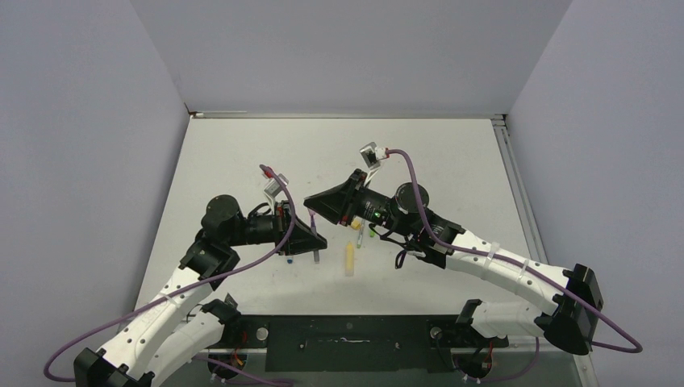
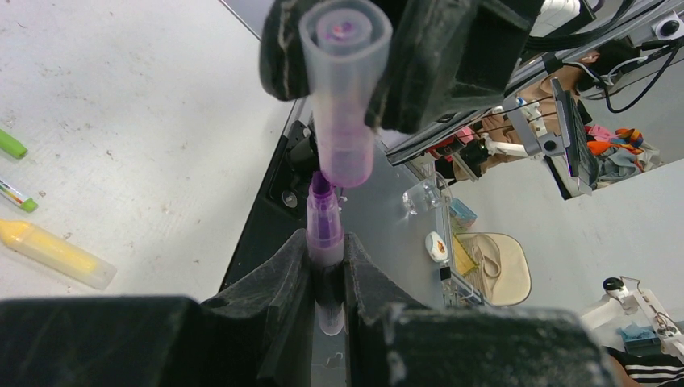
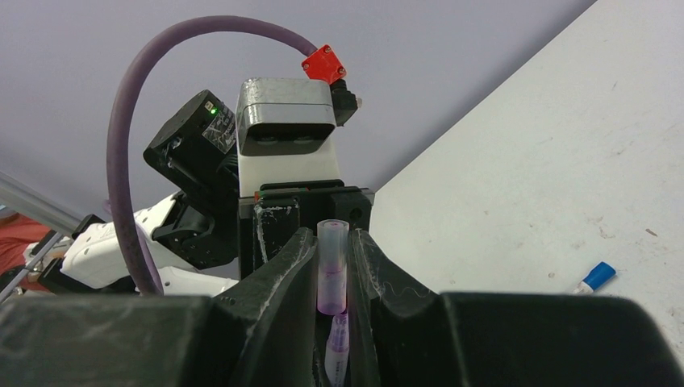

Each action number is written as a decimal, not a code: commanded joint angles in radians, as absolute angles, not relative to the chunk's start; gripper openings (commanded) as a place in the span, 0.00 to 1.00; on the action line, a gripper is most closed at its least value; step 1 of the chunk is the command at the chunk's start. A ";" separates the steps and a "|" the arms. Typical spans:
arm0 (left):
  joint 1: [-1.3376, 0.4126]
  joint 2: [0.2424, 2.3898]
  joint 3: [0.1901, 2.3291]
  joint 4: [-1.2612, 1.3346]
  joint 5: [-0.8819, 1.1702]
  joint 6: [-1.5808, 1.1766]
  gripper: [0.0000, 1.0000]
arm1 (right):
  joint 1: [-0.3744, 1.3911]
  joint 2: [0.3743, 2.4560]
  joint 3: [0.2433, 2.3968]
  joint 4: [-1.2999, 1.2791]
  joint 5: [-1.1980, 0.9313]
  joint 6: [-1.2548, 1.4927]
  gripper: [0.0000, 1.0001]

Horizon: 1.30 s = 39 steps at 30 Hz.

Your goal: Insert the pens into the pen caps

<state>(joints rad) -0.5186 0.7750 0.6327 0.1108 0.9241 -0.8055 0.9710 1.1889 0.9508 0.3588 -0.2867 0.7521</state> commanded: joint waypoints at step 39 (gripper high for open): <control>-0.529 0.724 0.685 0.176 0.900 -0.838 0.00 | 1.063 1.115 0.928 0.367 -0.183 0.704 0.05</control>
